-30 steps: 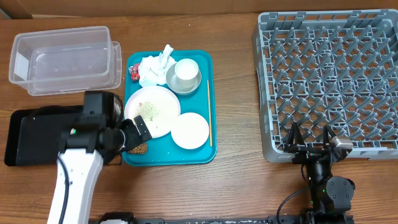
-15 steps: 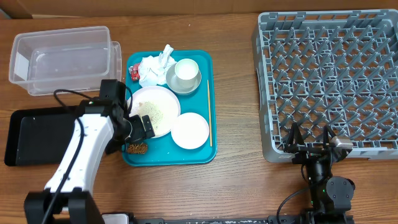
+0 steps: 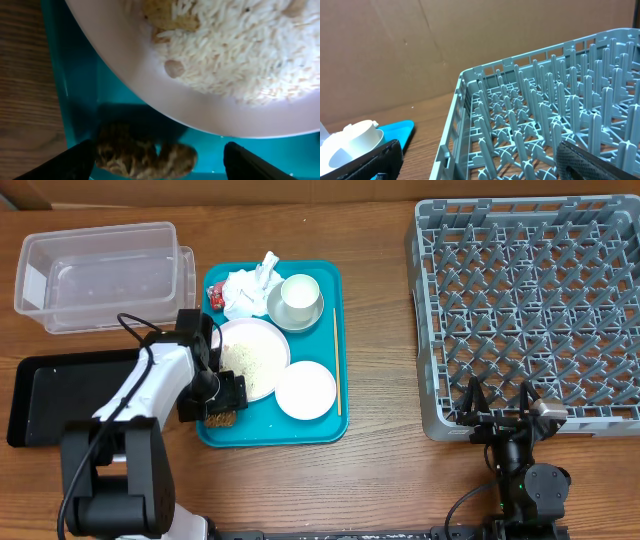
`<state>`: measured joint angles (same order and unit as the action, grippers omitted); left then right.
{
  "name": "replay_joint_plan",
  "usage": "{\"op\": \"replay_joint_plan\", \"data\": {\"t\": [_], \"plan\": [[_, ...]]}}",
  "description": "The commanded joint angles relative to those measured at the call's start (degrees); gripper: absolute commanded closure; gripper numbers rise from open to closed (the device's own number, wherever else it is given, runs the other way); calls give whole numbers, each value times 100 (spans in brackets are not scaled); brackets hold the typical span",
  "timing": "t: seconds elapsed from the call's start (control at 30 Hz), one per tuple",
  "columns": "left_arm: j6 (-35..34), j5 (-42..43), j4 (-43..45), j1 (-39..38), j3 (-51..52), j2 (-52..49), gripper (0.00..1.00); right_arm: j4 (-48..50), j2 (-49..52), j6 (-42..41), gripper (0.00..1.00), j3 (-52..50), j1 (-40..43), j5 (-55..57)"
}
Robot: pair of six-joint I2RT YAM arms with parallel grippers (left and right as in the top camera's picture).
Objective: Sort waste into correct bins and load items into the dishwasher
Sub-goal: 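Move the left gripper to the brown food scrap beside the rice plate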
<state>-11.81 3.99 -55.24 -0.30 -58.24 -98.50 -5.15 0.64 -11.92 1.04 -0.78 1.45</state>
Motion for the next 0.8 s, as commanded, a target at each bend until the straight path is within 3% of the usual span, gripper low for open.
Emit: {"op": "replay_joint_plan", "data": {"t": [0.0, 0.13, 0.27, 0.57, 0.67, 0.77], "plan": [[111, 2, 4, -22, -101, -223, 16, 44, -48, 37, 0, -59, 20, -26], [111, 2, 9, -24, -96, -260, 17, 44, -48, 35, 0, -59, 20, -28], [111, -2, 74, -28, -96, -260, 25, 44, -48, 37, 0, -59, 22, -26], [66, -116, -105, -28, -96, -260, 24, 44, -48, 35, 0, -59, 22, -26], [68, -24, -138, -42, -96, -260, 20, 44, -48, 35, 0, -59, 22, -26], [-26, 11, -140, -92, -96, -260, 8, 44, -48, 37, 0, -59, 20, -26]]}}
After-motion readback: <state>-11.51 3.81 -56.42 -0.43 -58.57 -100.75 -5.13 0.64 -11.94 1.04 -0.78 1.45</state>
